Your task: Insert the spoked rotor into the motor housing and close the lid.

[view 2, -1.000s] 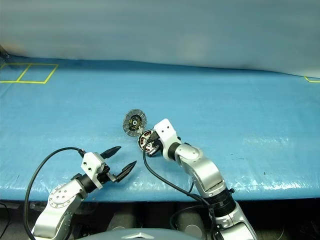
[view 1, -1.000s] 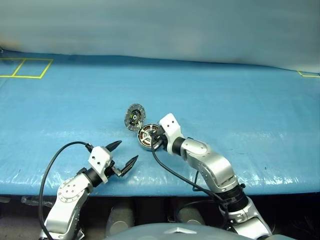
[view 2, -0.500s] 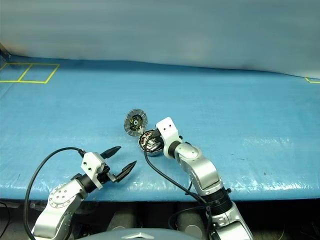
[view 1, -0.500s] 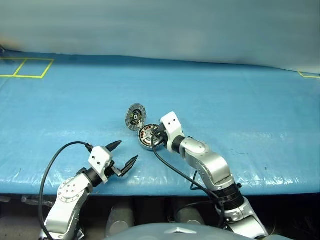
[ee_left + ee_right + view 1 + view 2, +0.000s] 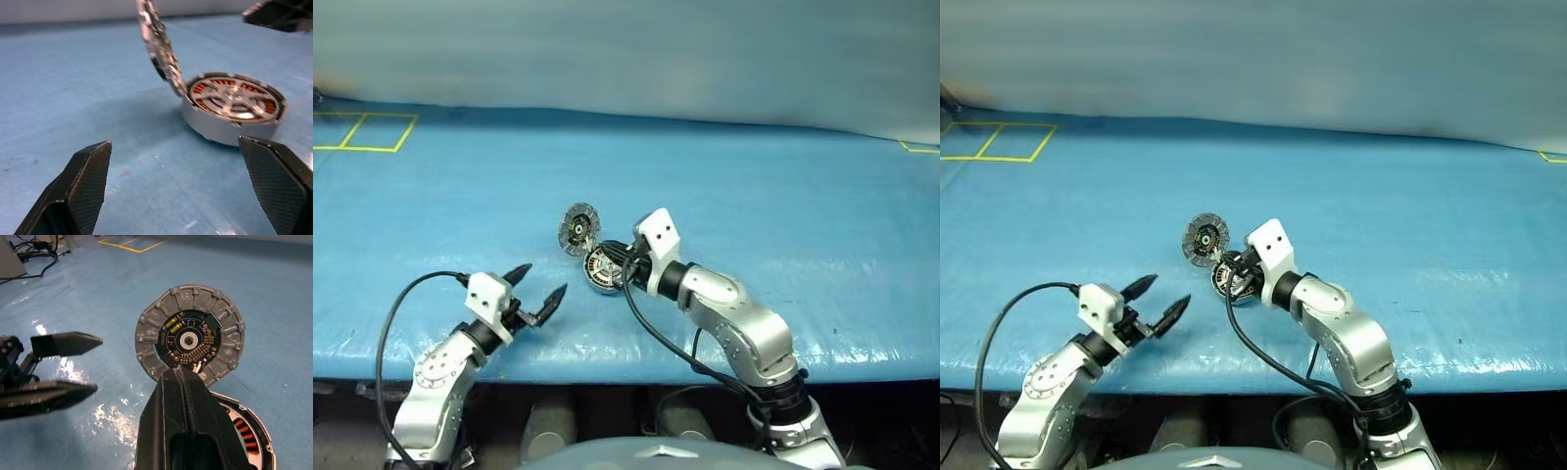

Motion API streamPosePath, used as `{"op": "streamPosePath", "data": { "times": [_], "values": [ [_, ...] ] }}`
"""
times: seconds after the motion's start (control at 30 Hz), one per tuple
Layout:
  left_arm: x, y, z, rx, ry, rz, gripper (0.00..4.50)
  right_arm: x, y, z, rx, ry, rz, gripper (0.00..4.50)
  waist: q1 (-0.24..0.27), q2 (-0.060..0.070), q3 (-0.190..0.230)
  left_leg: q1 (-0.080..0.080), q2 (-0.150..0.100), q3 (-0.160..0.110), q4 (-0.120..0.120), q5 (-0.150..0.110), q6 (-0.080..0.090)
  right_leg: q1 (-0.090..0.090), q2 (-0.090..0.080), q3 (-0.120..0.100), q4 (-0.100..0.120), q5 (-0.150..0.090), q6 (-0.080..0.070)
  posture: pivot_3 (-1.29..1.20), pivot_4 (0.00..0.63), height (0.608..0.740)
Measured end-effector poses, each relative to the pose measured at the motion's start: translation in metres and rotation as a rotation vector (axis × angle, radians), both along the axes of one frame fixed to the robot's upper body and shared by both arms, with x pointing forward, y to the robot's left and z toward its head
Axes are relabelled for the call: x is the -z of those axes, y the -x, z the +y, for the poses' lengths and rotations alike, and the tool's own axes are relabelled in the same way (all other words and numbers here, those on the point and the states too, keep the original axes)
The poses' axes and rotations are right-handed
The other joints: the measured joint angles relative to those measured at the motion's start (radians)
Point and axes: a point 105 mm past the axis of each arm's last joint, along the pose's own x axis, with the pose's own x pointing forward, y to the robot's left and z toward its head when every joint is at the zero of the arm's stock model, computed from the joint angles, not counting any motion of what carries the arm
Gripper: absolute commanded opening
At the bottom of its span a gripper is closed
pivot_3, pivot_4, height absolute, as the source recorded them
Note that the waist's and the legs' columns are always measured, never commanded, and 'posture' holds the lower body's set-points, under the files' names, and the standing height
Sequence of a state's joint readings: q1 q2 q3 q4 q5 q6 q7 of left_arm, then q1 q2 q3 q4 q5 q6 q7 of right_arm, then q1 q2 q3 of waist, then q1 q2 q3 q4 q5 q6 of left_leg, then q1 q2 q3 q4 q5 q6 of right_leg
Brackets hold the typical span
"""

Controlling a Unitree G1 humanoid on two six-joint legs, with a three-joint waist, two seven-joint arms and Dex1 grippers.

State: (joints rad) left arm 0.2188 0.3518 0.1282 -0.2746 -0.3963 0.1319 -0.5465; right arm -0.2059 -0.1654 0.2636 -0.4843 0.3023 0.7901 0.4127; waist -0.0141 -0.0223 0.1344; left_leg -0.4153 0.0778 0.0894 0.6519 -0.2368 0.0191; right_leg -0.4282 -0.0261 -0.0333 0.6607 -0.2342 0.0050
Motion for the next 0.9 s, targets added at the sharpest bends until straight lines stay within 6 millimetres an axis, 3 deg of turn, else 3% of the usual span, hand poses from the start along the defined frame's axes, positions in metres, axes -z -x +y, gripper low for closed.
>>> {"op": "streamPosePath", "data": {
  "times": [0.07, 0.2, 0.43, 0.67, 0.9],
  "values": [
    [-0.008, -0.010, 0.014, -0.055, 0.044, -0.014, 3.90, 0.007, 0.003, -0.009, 0.027, -0.008, 0.018, 0.00, 0.002, 0.000, 0.000, 0.000, -0.001, 0.000, 0.000, 0.000, 0.000, 0.000, 0.000, 0.000, 0.000, 0.000, 0.000, 0.00, 0.150, 0.740],
    [-0.005, -0.026, 0.039, -0.124, 0.056, 0.019, 2.54, 0.022, 0.009, -0.023, 0.068, 0.003, 0.057, 0.00, 0.002, 0.000, 0.000, 0.000, -0.002, 0.000, 0.000, 0.000, 0.000, 0.000, 0.001, 0.000, 0.000, 0.000, 0.001, 0.00, 0.150, 0.740],
    [-0.008, -0.089, 0.050, -0.098, 0.036, 0.033, 0.21, 0.035, 0.028, -0.041, 0.140, -0.071, 0.059, 0.00, 0.007, -0.003, 0.001, 0.000, -0.007, -0.003, 0.002, 0.001, -0.001, 0.002, 0.001, -0.002, 0.000, 0.001, 0.001, 0.00, 0.150, 0.740],
    [-0.022, -0.123, 0.020, 0.144, 0.105, 0.055, 0.07, 0.052, 0.046, -0.061, 0.231, -0.087, -0.015, 0.00, 0.000, -0.007, 0.001, -0.001, -0.009, -0.005, 0.002, 0.000, 0.000, 0.002, 0.001, -0.001, 0.000, 0.003, 0.007, 0.00, 0.150, 0.740],
    [-0.028, -0.122, -0.013, 0.416, 0.240, 0.177, 0.07, 0.076, 0.053, -0.069, 0.294, -0.054, -0.020, 0.00, -0.006, -0.007, 0.001, -0.001, -0.009, -0.006, 0.003, 0.001, -0.001, 0.002, 0.001, -0.001, 0.001, 0.003, 0.007, 0.00, 0.150, 0.740]
  ]
}}
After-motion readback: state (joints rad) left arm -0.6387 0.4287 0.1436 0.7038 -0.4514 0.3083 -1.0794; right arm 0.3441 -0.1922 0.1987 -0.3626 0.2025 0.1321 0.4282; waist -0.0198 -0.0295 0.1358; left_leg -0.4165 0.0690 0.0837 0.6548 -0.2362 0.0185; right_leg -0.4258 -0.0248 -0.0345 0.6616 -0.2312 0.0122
